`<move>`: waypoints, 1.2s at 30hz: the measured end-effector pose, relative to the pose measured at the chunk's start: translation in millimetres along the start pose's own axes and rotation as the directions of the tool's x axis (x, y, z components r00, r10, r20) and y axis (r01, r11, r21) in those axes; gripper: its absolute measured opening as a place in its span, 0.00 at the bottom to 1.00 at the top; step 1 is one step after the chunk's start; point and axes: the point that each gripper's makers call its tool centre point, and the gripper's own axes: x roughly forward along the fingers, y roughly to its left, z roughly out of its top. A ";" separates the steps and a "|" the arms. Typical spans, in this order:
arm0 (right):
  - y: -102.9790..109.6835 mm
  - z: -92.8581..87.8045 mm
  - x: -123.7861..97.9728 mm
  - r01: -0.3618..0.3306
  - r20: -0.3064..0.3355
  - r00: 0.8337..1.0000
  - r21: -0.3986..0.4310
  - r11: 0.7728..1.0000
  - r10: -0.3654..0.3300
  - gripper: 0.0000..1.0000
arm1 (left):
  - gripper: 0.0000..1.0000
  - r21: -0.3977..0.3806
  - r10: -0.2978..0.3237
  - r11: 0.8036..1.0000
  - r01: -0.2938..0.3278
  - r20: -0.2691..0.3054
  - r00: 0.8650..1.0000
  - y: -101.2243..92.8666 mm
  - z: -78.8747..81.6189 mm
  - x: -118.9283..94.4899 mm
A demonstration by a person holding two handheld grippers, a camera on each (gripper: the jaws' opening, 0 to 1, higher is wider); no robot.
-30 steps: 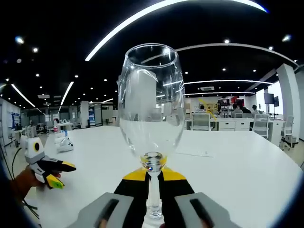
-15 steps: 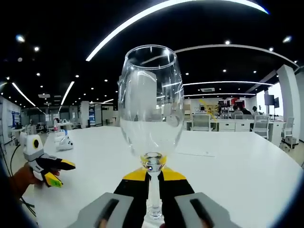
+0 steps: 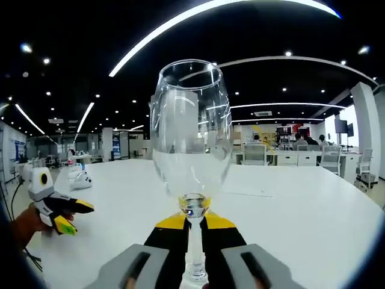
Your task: Stand the stemmed glass upright on the table place it in front of you
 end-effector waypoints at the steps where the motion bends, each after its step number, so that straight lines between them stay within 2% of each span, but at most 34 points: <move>1: 0.0 -0.5 0.1 0.000 -0.001 1.000 -0.002 1.000 0.000 0.12 | 0.50 0.000 0.001 1.000 -0.001 -0.001 1.000 0.1 -0.3 -0.1; 24: 0.5 -10.4 1.8 -0.006 -0.018 1.000 0.000 1.000 0.006 0.12 | 0.50 -0.001 -0.005 1.000 0.005 0.001 1.000 -1.4 0.1 0.4; 36: 0.3 -10.8 0.4 -0.003 -0.001 1.000 -0.008 1.000 0.003 0.12 | 0.50 0.006 -0.003 1.000 0.003 -0.002 1.000 -1.7 -0.7 0.6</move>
